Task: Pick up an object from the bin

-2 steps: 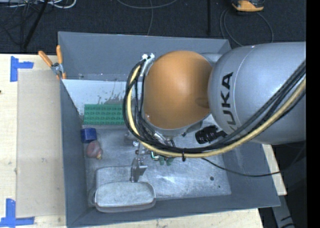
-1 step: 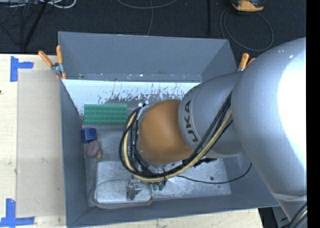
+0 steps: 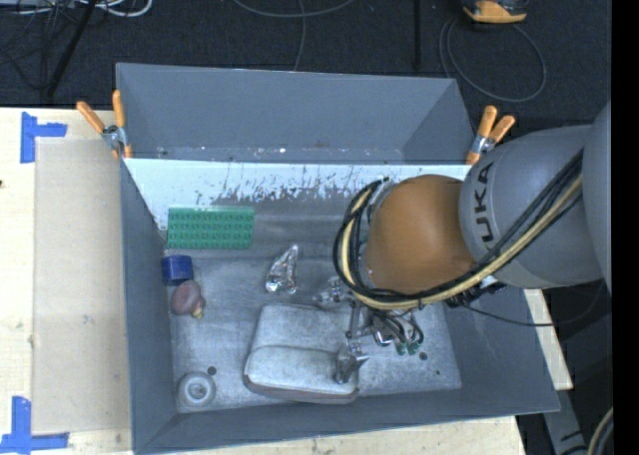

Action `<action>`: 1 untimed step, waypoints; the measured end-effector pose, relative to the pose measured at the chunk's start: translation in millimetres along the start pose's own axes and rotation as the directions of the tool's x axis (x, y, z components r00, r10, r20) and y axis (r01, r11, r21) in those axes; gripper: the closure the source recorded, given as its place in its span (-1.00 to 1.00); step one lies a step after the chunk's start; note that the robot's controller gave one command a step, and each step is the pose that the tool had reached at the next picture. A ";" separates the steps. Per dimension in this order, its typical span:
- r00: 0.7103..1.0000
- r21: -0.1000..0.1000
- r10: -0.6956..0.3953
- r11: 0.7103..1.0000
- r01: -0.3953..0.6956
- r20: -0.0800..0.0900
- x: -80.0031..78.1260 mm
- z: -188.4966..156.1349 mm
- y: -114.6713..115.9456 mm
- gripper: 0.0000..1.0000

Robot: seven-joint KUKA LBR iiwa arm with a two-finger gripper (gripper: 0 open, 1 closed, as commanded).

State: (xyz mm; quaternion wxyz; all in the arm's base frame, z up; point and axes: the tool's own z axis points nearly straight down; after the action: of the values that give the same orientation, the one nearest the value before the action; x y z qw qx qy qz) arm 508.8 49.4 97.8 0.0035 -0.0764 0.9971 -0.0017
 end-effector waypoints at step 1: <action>1.000 -0.007 0.009 1.000 -0.009 0.012 -1.2 24.4 -30.1 -1.00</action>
Offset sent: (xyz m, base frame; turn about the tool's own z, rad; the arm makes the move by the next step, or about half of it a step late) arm 0.0004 -0.0316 -0.0278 0.0048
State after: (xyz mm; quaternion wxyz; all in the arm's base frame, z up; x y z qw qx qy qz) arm 514.7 19.7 73.5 0.0094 -0.0721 0.9973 0.0022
